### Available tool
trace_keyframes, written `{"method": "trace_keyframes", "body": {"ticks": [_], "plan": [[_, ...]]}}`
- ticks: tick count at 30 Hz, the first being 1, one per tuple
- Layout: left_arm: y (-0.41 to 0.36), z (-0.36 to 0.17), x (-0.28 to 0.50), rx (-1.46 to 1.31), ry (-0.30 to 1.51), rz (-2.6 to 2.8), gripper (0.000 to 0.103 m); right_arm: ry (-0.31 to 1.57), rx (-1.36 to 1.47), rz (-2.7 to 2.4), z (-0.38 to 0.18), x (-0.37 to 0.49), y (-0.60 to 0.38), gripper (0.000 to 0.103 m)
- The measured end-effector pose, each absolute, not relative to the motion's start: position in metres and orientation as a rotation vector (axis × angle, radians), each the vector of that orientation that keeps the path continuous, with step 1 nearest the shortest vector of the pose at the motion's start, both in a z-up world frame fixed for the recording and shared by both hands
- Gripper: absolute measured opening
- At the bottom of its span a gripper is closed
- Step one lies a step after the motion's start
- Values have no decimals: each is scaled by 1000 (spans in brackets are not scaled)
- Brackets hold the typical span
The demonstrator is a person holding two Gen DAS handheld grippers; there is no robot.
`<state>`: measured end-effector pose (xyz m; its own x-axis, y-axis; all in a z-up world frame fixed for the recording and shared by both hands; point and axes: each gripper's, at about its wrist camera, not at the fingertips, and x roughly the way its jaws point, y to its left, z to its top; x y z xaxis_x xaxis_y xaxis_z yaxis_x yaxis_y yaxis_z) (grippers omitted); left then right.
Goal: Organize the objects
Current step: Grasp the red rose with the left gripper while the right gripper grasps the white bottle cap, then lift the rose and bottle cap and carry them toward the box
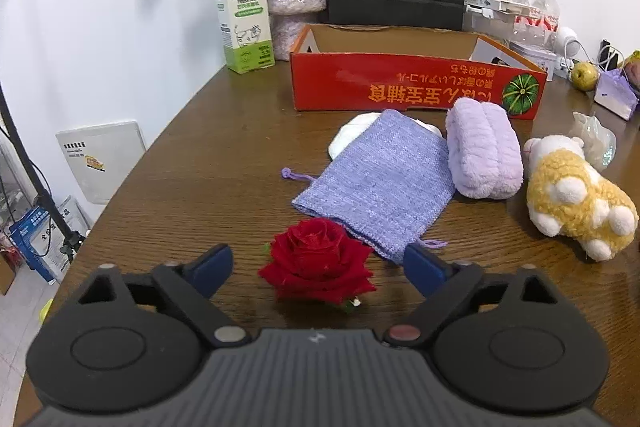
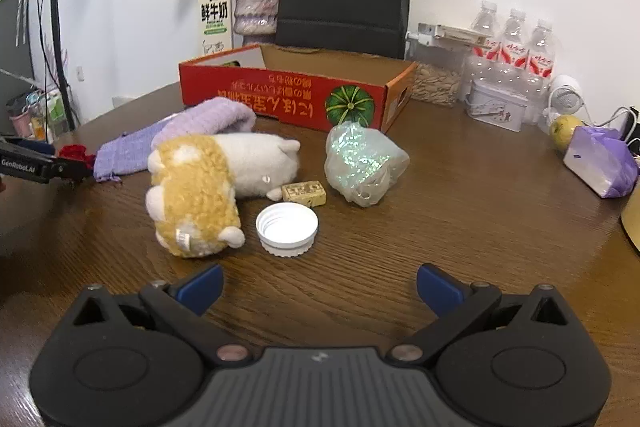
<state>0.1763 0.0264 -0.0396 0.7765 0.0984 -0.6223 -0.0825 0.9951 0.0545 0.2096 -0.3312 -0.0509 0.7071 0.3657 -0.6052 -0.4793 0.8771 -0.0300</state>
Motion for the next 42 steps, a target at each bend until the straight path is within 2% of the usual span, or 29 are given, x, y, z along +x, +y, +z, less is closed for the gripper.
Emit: {"method": "trace_keyframes", "body": {"ticks": [1,3,5,7,9,11,18,23,28,30,33,42], "plan": [[26,-40,177,22,678,88,79,632,-194,476,-52,212,-331,103],[27,-41,179,15,688,70,66,635,-196,479,-52,217,-331,103],[27,-42,179,10,690,68,63,637,-198,485,-53,221,-331,102],[27,-42,180,7,691,70,62,640,-206,492,-54,224,-330,98],[28,-42,180,3,693,74,62,645,-213,497,-55,227,-329,90],[28,-42,180,0,694,78,62,647,-214,507,-57,230,-328,88],[29,-43,181,-2,702,80,62,643,-220,556,-57,236,-322,71],[28,-43,181,-6,705,80,62,628,-228,580,-57,240,-318,64],[28,-43,181,-12,710,78,55,611,-244,604,-57,241,-314,56],[28,-43,180,-15,711,76,53,604,-250,617,-56,241,-313,46],[27,-41,178,-15,705,72,47,597,-263,635,-56,239,-310,39],[26,-38,171,-20,688,68,41,594,-270,636,-56,235,-309,39]]}}
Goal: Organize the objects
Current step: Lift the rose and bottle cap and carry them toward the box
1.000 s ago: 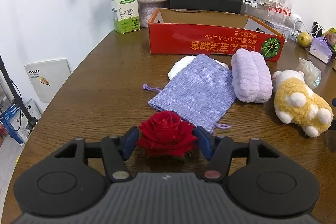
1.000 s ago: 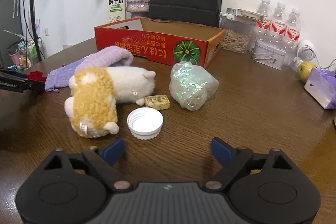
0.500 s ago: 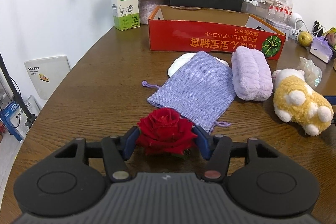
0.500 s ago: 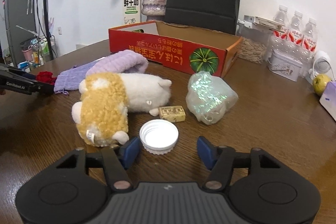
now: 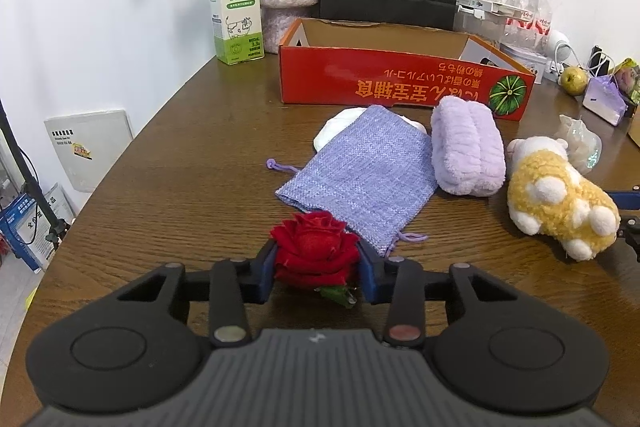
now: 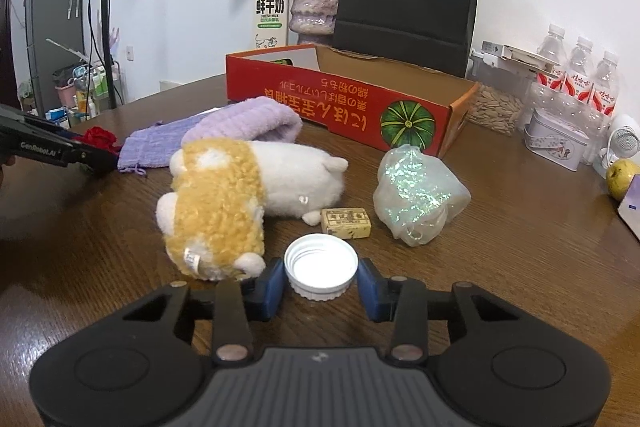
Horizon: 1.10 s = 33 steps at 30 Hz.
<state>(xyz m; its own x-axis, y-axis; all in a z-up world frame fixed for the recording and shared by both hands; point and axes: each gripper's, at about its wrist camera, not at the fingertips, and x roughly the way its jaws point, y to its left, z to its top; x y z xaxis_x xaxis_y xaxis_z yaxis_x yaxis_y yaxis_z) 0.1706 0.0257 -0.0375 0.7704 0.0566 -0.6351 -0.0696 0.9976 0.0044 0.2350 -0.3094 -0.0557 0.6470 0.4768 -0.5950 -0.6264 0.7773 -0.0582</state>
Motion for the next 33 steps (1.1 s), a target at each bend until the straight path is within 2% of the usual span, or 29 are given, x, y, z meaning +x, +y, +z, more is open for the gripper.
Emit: {"method": "trace_keyframes", "body": {"ticks": [20,33], "plan": [[22,-20,129,-36,615,18,38,570,-248,572,-46,197,-321,39],[3,3,112,-47,564,-11,38,530,-236,610,-20,163,-304,39]]}}
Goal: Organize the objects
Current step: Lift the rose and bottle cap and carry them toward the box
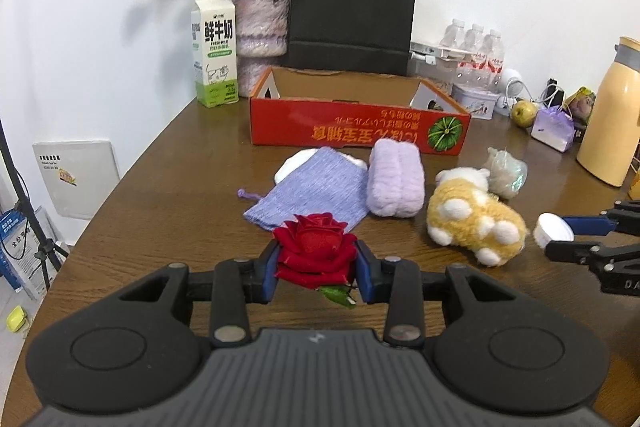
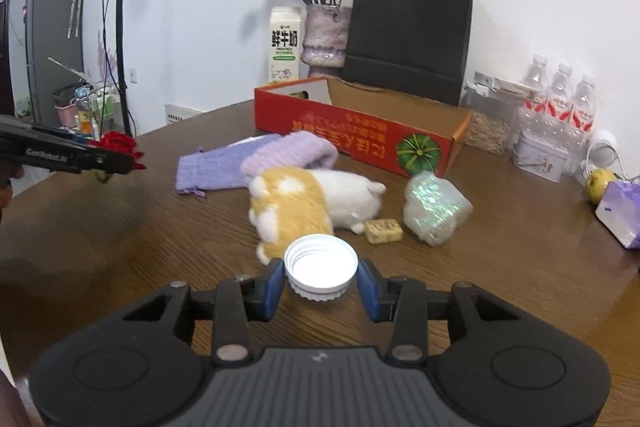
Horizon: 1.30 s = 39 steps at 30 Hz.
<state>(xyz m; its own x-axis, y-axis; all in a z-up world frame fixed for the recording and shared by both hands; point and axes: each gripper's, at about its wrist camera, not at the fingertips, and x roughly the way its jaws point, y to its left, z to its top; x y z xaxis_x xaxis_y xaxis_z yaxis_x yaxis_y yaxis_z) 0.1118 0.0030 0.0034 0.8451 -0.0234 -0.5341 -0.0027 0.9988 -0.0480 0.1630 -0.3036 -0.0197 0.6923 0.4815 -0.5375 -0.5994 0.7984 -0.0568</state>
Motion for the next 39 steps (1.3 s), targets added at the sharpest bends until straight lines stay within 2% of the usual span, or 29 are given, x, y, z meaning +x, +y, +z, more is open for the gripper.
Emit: {"method": "trace_keyframes", "body": {"ticks": [18,39], "plan": [[-21,27,134,-60,503,-33,38,482,-184,652,9,176,-252,39],[-25,49,221,-60,438,-23,38,435,-148,609,30,259,-217,39]]}}
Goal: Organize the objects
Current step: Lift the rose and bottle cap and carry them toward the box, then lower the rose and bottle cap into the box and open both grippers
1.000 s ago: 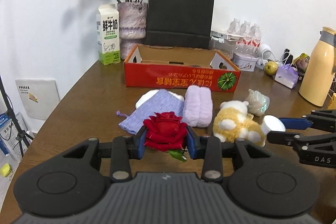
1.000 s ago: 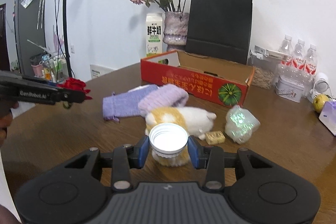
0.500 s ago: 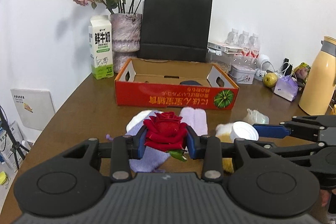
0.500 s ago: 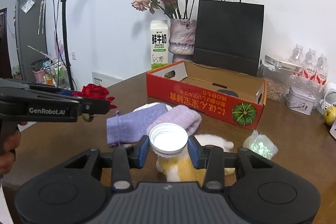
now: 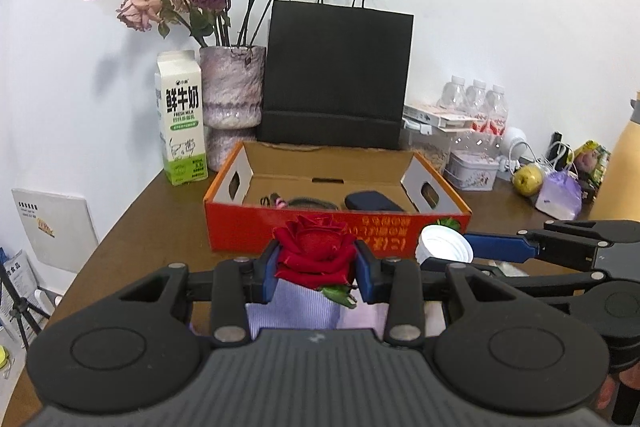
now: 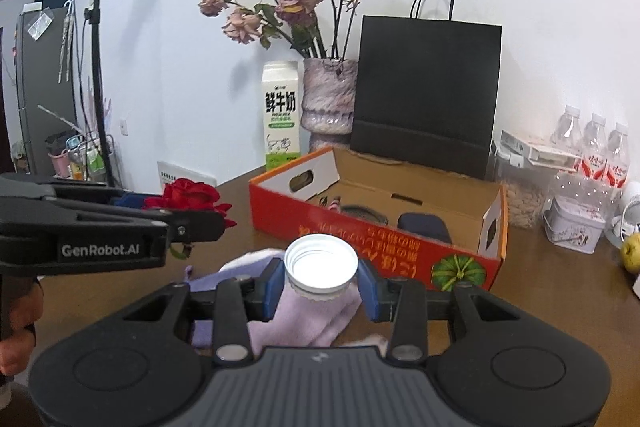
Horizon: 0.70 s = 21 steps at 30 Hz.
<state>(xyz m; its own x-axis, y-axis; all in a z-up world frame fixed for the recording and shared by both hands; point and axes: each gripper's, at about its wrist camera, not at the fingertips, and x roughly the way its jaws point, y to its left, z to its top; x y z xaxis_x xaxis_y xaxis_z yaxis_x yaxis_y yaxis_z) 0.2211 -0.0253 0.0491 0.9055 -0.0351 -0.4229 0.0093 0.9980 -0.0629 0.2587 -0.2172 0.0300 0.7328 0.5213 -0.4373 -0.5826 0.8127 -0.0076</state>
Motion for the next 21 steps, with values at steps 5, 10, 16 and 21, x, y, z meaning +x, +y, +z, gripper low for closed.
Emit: {"method": "trace_keyframes", "body": {"ticks": [5,10,16,21], "plan": [[-26,52,247,-55,432,-18,38,426,-148,600,31,281,-210,39],[-28,53,271,-49,429,-17,38,422,-140,595,32,305,-206,39],[-26,51,298,-48,437,-17,38,416,-133,590,34,334,-203,39],[-24,51,320,-50,433,-13,38,409,-115,584,35,357,-202,39]]}}
